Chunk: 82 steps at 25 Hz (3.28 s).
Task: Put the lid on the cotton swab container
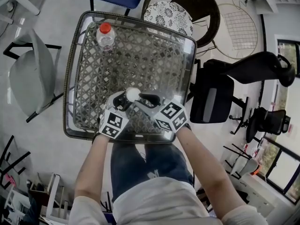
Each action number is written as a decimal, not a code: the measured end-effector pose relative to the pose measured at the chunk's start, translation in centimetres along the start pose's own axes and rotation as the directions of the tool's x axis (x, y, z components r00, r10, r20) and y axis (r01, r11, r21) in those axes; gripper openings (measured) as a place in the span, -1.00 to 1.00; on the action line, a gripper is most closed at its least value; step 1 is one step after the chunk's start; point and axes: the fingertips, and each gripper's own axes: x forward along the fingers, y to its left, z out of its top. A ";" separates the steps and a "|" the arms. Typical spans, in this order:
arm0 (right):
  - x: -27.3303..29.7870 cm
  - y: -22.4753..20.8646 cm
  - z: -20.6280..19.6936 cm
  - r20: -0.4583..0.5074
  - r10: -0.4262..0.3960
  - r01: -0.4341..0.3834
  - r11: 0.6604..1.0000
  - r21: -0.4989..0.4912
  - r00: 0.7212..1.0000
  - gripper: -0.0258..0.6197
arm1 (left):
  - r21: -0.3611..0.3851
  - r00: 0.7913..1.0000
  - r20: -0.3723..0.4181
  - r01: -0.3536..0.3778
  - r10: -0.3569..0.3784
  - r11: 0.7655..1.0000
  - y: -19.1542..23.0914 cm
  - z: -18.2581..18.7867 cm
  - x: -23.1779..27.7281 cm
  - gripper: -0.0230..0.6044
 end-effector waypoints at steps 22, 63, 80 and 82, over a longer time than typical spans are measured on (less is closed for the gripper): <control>0.6 -1.5 -0.9 -0.064 -0.164 0.158 0.983 -0.090 0.984 -0.89 | 0.013 1.000 -0.004 -0.003 0.003 1.000 -0.5 -0.1 0.3 -0.26; -22.7 6.7 16.4 0.511 -0.055 0.130 0.985 -0.113 0.858 -0.89 | -0.095 0.887 0.364 -0.268 0.284 0.959 -5.4 24.5 -20.9 -0.90; -38.9 13.2 20.4 0.655 0.030 0.139 0.969 -0.204 0.755 -0.89 | -0.075 0.731 0.542 -0.449 0.414 0.891 -15.4 35.9 -30.9 -0.90; -40.3 13.8 20.4 0.668 0.043 0.140 0.966 -0.218 0.743 -0.89 | -0.073 0.718 0.553 -0.462 0.422 0.884 -16.2 36.5 -31.7 -0.90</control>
